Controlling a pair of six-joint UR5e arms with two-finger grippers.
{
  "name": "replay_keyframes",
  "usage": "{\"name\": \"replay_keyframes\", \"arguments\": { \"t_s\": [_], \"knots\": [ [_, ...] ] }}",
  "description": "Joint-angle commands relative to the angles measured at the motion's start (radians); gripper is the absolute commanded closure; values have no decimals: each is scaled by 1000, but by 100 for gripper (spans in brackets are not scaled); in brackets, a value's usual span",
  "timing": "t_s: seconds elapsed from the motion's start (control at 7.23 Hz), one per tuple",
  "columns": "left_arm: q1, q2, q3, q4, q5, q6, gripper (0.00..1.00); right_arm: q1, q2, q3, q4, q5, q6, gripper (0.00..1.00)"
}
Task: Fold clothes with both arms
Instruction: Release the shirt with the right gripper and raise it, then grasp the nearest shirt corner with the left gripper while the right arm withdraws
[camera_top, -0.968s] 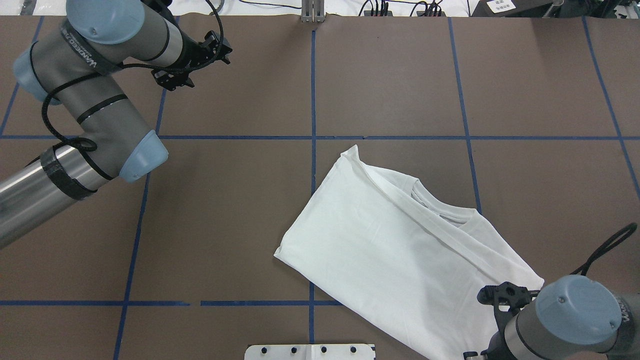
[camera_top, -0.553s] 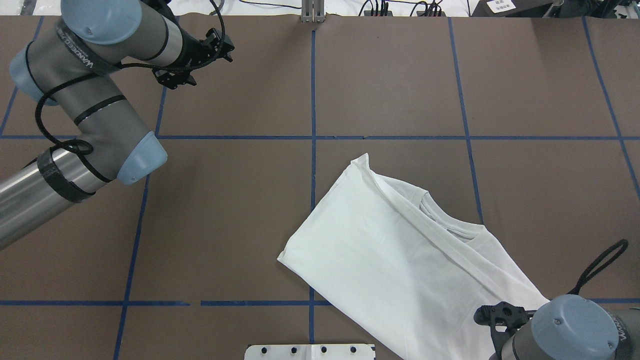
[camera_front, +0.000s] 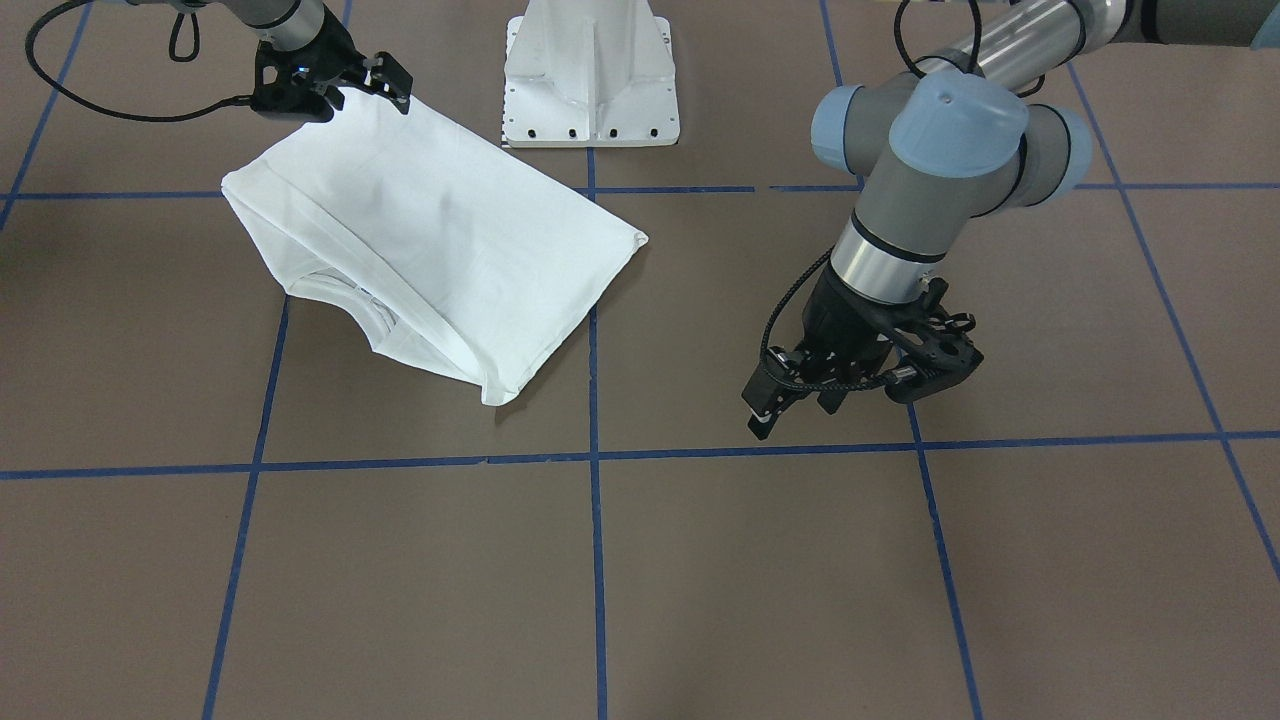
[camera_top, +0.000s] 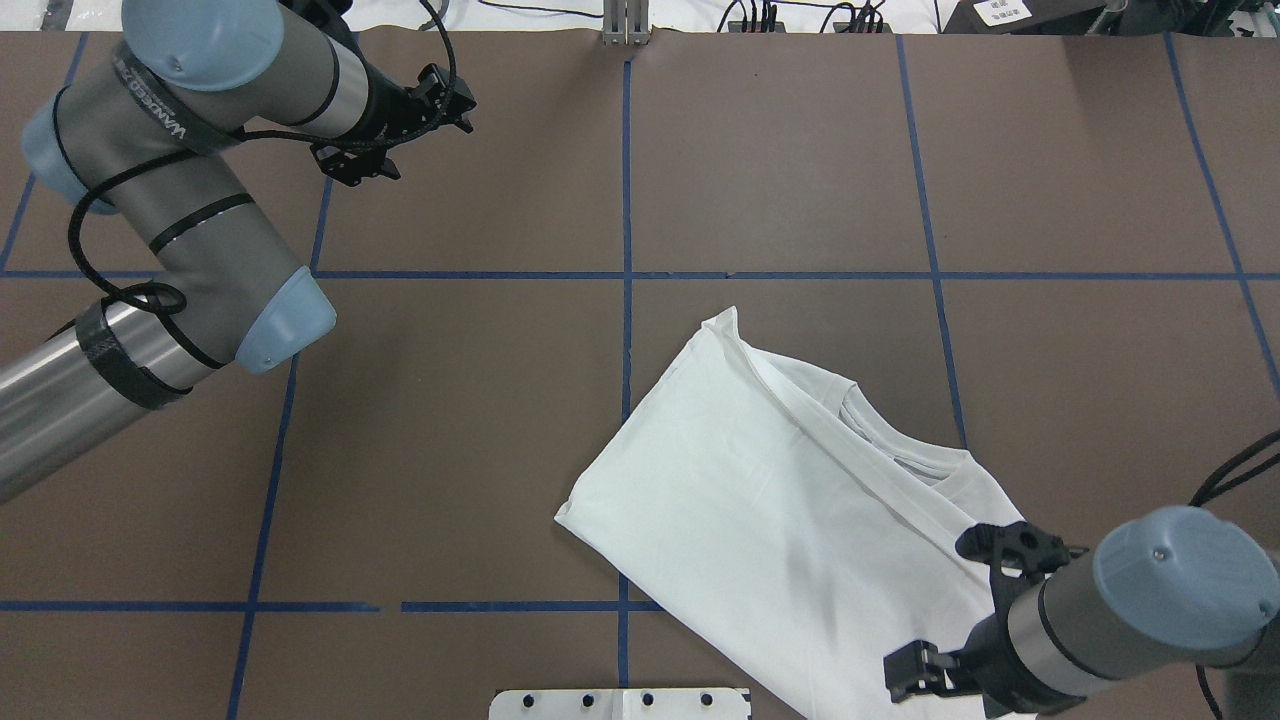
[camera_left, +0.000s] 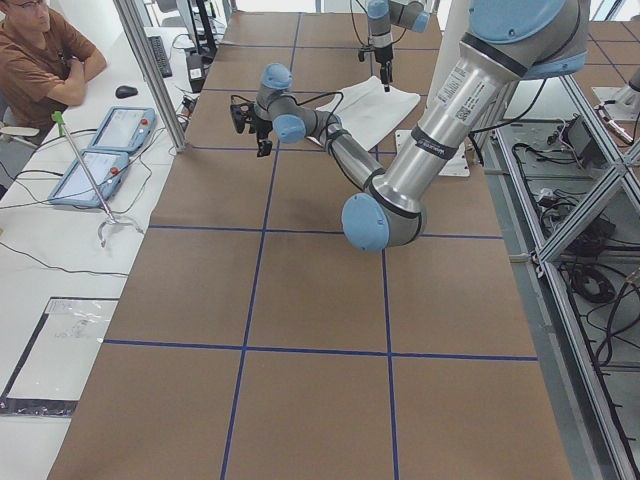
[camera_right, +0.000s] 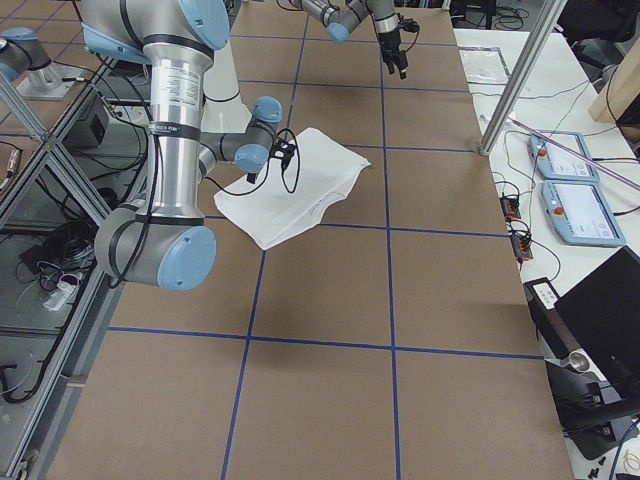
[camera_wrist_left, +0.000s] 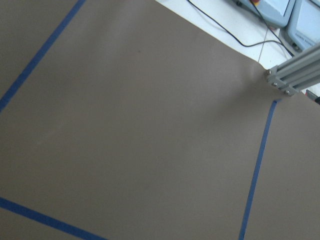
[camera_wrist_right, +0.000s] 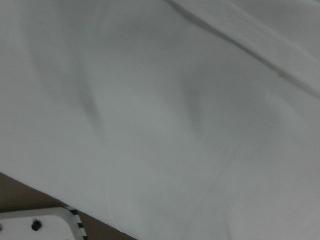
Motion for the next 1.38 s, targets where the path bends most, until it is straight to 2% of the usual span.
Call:
{"name": "replay_keyframes", "arguments": {
  "t_s": [0.0,0.28,0.55,1.24],
  "knots": [
    [145,37,-53,3,-32,-104,1,237,111,-4,0,-8,-11,0],
    [294,39,-78,8,-23,-262,1,351,187,-36,-5,1,-11,0],
    [405,65,-77,5,3,-286,1,371,218,-53,-3,6,-11,0],
    [463,67,-60,9,15,-286,3,374,223,-59,-5,3,-11,0]
  ]
}}
